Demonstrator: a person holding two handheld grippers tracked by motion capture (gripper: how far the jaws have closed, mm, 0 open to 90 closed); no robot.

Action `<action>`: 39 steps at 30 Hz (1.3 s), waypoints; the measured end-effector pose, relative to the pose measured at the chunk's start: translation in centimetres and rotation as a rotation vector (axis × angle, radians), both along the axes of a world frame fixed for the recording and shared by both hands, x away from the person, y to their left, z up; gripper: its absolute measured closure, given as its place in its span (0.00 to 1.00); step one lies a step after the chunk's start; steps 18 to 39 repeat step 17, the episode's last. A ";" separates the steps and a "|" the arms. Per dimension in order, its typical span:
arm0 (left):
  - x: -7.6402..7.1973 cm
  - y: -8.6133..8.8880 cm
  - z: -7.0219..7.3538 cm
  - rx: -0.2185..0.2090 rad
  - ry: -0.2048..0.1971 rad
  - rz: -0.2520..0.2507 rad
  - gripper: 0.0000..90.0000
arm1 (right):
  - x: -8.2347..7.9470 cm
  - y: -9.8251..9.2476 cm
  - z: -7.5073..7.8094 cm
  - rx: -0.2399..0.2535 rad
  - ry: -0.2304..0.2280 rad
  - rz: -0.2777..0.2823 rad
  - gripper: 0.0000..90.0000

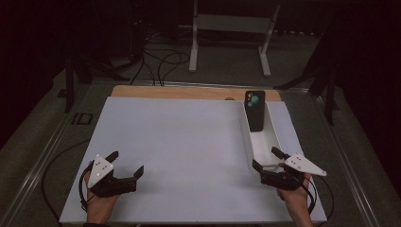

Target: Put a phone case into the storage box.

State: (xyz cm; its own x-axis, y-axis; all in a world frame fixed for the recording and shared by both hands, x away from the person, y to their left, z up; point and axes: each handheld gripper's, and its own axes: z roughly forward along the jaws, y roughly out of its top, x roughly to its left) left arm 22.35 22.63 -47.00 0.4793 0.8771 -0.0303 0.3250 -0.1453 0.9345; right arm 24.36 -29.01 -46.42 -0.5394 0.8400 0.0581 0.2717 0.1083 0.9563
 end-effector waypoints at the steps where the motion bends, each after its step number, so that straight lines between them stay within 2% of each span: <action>1: 0.0 0.0 0.0 -0.001 -0.001 -0.001 0.00 | -0.1 0.0 -0.1 0.000 -0.003 -0.001 0.11; 10: -0.2 0.2 0.0 0.002 -0.005 -0.014 0.00 | -1.0 -0.5 -1.0 0.033 -0.025 0.006 0.12; 39: -0.2 0.1 -0.2 0.014 -0.001 -0.021 0.00 | -1.2 -0.7 -1.3 0.028 -0.035 -0.002 0.12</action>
